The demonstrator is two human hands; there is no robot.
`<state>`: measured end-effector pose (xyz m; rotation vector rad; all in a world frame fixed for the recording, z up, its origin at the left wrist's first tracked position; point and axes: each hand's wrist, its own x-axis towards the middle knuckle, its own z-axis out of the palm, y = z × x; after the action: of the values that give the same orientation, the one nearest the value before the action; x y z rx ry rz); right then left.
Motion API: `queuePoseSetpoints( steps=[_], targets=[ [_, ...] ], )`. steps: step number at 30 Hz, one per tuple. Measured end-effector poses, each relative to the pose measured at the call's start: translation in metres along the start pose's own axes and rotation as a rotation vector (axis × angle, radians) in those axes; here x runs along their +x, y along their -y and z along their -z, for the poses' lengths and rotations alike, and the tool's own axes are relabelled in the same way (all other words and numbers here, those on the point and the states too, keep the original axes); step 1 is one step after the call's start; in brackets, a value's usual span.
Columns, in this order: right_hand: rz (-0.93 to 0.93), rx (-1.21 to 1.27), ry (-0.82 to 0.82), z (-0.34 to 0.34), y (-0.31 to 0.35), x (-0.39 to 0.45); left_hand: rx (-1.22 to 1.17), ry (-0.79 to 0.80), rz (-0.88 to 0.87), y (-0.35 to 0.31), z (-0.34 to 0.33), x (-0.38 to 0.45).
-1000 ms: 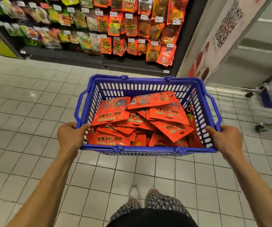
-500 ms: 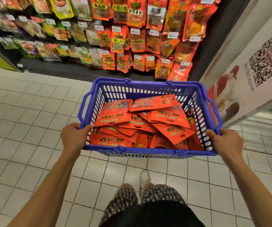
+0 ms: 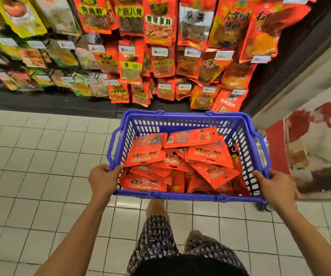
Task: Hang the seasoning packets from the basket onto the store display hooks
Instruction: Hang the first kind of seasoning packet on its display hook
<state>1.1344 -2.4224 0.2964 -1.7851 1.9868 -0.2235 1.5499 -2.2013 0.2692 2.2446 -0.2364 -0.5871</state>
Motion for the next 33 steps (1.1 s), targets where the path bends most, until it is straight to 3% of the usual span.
queuePoseSetpoints(
  steps=[8,13,19,27,33],
  targets=[
    [-0.151,-0.003,0.062,-0.127,0.067,0.148,0.136,0.088,0.085,-0.021,-0.119,0.186],
    [-0.159,-0.078,0.108,-0.253,0.042,0.247,0.178,0.062,0.114,0.015,-0.229,0.289],
    [-0.161,-0.032,0.102,-0.404,-0.013,0.338,0.181,0.064,0.101,0.107,-0.357,0.383],
    [-0.146,0.026,0.043,-0.508,-0.05,0.38,0.138,0.003,0.069,0.185,-0.444,0.439],
    [-0.116,-0.005,0.03,-0.544,-0.065,0.37,0.22,0.101,0.06,0.225,-0.456,0.433]
  ],
)
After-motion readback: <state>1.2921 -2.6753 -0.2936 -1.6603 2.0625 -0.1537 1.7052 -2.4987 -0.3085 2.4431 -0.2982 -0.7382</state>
